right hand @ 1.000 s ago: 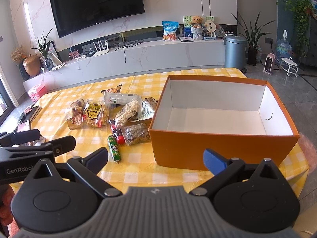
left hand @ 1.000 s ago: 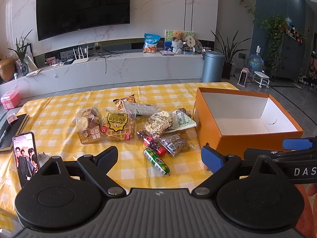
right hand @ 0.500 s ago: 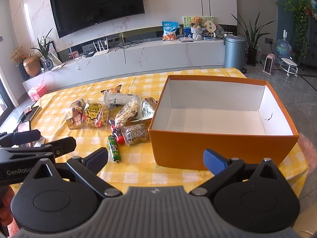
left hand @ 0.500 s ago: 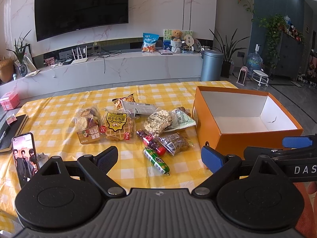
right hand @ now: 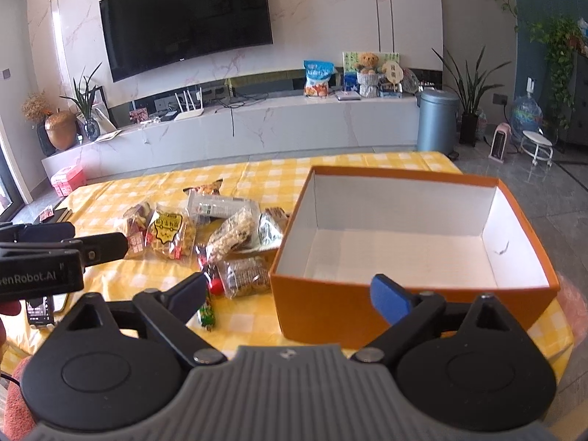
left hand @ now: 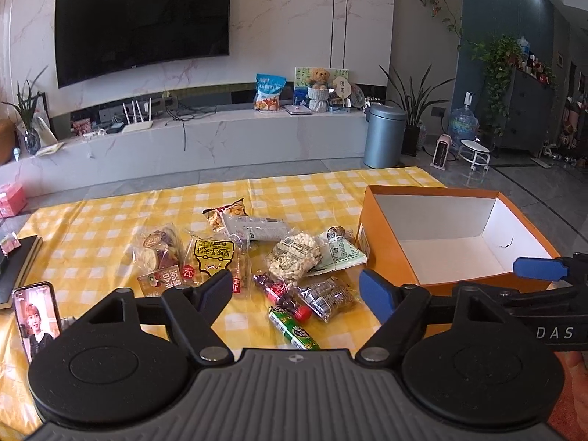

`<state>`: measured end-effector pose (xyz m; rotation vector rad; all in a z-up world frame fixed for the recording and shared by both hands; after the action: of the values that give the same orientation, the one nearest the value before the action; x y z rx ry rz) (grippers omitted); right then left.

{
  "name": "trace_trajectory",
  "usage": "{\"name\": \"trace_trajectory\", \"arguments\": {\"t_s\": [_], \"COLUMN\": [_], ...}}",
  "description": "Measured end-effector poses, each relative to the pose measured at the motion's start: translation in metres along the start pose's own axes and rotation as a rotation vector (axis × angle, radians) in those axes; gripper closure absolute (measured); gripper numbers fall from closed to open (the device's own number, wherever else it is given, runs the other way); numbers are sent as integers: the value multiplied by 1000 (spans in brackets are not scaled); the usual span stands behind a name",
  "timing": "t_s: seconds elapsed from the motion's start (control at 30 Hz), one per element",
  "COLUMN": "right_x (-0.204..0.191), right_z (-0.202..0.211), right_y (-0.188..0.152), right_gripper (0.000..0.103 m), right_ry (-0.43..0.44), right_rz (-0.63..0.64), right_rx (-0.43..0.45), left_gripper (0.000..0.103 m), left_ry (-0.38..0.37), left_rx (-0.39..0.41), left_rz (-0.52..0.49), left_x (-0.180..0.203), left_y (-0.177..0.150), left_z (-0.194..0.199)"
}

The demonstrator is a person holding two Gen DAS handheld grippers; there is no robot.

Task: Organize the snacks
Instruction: 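Grasp the yellow waffle pack with the left tool while the right tool grasps the round cracker pack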

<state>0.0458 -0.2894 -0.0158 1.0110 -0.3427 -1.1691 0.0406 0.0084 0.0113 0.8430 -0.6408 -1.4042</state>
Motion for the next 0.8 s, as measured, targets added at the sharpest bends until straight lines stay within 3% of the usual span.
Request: {"name": "trace_trajectory", "arguments": {"t_s": [0.23,0.37,0.47,0.53,0.63,0.8], "right_x": [-6,-17,-26,-30,-36,-41], "right_z": [-25,-51,-70,-83,-105,-150], "right_y": [20,29,36,41,49,56], "right_gripper": [29,36,39,39,43,46], "right_ry": [62,109,160,181,204,197], "right_rz": [33,45,58,60,56,47], "right_rx": [34,22,3,-11,-29,-94], "left_gripper": [38,39,32,19,17,13], "left_ry": [-15,16,29,43,82,76], "left_rx": [-13,-11,-36,-39,-39,-78], "left_rz": [-11,-12,3,17,19,18], "left_x": [-17,-25,-33,-40,-47,-56], "left_y": [0,1,0,-2,0,1], "left_z": [-26,-45,-61,-70,-83,-111]}}
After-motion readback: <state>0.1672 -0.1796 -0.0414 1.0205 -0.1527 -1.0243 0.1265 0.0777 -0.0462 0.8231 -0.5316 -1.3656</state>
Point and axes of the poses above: each gripper's, at about its wrist camera, not at the fingertips, and z roughly against the way its jaws point, x to its right, y to its top, the point moved 1 cm from there along -z, roughly the way its jaws point, and after that the axes turned 12 degrees about y, right-handed, at the moved point
